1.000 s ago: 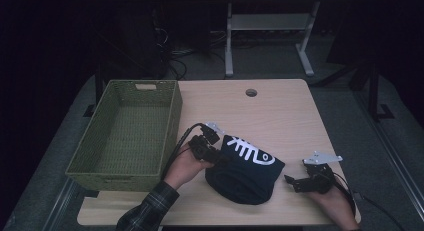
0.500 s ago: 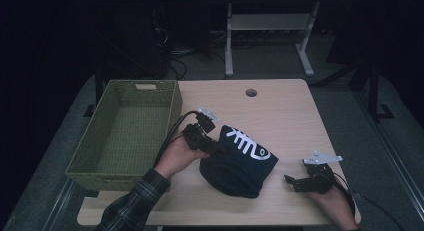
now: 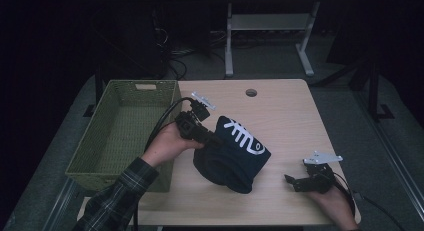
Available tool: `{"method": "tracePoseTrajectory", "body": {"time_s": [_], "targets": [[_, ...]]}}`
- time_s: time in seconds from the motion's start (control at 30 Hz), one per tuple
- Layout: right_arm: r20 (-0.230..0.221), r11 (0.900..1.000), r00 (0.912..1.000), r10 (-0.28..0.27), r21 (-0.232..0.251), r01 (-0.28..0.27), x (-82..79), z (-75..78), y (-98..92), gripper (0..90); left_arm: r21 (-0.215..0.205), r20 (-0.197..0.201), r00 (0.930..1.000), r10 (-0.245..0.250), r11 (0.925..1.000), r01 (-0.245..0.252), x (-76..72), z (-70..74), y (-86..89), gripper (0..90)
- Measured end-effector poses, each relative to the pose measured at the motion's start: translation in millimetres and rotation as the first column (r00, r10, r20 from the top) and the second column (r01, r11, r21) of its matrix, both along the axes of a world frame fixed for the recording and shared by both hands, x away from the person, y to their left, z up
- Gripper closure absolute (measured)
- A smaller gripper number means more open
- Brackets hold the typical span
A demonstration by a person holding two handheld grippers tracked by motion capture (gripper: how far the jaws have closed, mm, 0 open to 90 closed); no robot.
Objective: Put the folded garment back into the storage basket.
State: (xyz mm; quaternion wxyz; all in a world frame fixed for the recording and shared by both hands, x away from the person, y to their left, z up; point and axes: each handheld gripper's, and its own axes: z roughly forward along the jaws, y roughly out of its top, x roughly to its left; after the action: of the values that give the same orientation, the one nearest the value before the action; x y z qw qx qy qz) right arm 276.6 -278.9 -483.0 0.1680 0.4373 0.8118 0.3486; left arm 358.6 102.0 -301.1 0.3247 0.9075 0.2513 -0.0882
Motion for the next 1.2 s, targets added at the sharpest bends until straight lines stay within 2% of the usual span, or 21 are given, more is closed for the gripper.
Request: {"method": "tracePoseTrajectory", "body": {"time_s": [0.13,0.47,0.77,1.2], "targets": [[0.0,1.0,1.0,-0.001,0.0,0.001,0.0,0.0,0.0,7.2,0.017,0.013,0.9999,-0.005,0.9998,0.005,1.5,10.5,6.8,69.4],[0.0,1.0,1.0,-0.006,0.001,0.006,0.1,0.0,-0.1,7.2,-0.019,0.021,0.9994,0.028,0.9994,-0.027,1.8,33.9,27.0,69.4],[0.0,1.0,1.0,-0.008,0.0,0.008,0.2,0.1,-0.3,7.2,-0.013,0.033,0.9973,0.066,0.9978,-0.066,2.1,54.8,53.5,69.4],[0.002,1.0,0.9999,-0.016,0.0,0.016,0.6,0.0,-0.7,7.5,-0.022,0.061,0.9856,0.158,0.9874,-0.157,-1.1,80.0,100.3,69.4]]}}
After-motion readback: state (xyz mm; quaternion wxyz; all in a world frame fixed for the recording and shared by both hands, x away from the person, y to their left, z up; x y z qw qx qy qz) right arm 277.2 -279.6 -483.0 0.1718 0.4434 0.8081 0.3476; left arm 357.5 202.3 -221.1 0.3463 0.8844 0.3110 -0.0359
